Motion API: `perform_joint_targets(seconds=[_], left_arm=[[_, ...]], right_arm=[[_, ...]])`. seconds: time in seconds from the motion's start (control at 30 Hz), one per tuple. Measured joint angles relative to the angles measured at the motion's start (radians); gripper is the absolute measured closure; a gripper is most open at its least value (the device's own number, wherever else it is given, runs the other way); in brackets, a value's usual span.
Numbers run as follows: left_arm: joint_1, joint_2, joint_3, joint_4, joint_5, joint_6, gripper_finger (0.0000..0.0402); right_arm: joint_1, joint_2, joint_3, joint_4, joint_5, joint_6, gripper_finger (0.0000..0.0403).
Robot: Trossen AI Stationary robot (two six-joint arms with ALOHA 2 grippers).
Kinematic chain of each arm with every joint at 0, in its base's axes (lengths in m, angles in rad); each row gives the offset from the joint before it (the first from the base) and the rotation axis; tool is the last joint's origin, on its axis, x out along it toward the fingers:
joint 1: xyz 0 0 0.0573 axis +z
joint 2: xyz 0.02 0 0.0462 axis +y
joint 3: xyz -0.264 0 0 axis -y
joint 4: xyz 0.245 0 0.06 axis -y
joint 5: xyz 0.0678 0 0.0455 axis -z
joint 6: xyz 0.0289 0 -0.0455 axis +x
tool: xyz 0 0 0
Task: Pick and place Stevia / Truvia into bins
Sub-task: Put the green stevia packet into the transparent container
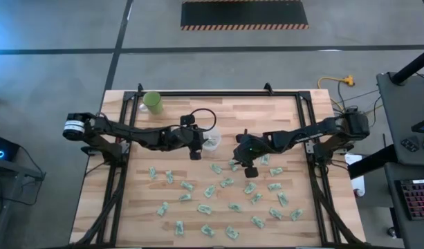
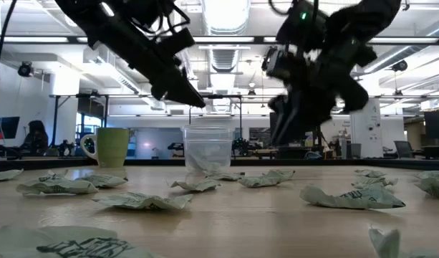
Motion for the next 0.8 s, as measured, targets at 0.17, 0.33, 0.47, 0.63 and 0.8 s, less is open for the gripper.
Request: perform_joint_targets(seconds=[0.17, 0.33, 0.47, 0.63, 0.8], left_arm=[[-0.011, -0.046, -0.005, -0.053, -0.001, -0.012, 0.0235], [-0.014, -0.085, -0.006, -0.106, 0.0, -0.037, 0.0235], [-0.014, -0.095, -0.007, -0.113, 0.0, -0.055, 0.0235], [-0.014, -0.099, -0.007, -0.112, 0.0, -0.059, 0.0235], [-0.014, -0.099, -0.007, -0.111, 0.0, -0.059, 0.0235]], right_arm=[[-0.007, 0.083, 0.007, 0.023, 0.002, -0.016, 0.0301], [-0.02, 0.109, 0.01, 0.026, 0.002, -0.018, 0.0303], [-0.023, 0.12, 0.01, 0.025, 0.002, -0.018, 0.0314], [-0.024, 0.122, 0.01, 0.017, 0.002, -0.018, 0.0339], [-0.024, 0.122, 0.01, -0.007, 0.001, -0.019, 0.0365]])
